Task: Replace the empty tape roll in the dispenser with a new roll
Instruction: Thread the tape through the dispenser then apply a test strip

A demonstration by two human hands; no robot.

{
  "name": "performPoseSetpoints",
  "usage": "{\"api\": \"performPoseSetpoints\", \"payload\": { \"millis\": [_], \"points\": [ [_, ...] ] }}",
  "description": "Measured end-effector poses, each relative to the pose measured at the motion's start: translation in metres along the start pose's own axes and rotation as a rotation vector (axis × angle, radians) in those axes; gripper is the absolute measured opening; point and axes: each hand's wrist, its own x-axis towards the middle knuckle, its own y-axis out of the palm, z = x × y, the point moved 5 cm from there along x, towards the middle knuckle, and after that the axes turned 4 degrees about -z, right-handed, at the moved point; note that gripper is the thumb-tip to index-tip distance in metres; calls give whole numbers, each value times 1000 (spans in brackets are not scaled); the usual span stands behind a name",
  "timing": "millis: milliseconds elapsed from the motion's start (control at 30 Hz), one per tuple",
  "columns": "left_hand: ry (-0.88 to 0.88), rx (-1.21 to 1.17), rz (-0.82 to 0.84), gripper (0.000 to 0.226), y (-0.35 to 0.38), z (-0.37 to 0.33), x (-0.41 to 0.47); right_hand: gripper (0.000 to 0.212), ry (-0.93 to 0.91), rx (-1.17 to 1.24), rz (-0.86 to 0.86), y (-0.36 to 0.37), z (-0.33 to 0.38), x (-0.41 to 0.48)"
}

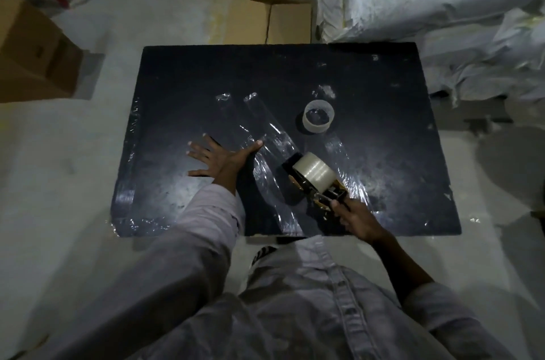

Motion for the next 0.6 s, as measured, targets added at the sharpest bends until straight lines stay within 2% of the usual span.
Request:
{"api": "performPoseSetpoints", "payload": {
  "millis": [100,167,200,267,333,400,433,500,600],
  "points": [
    [25,-10,-3,198,6,-4,4,42,69,97,-49,-21,-33,-27],
    [81,16,-38,178,10,-6,0,53,84,130,-72,-27,-46,-42],
    [172,54,-105,156,13,-6,-6,57,81,126,-70,-27,-45,-47],
    [508,121,-260,100,26,-8,-27,58,72,109,-64,-26,-38,-49],
    [862,168,-254,64,48,-11,-58,51,66,84,-48,-29,-29,-48],
    [1100,246,-95,58,72,-10,-85,44,56,62,-29,-33,-26,-48],
    [1164,284,-8,61,81,-8,-94,43,51,53,-26,-35,-26,-46],
    [1169,331,126,66,91,-4,-104,42,53,28,-39,-34,-24,-46],
    [1098,419,187,71,93,1,-103,44,50,3,-48,-36,-23,-48]
  ]
}}
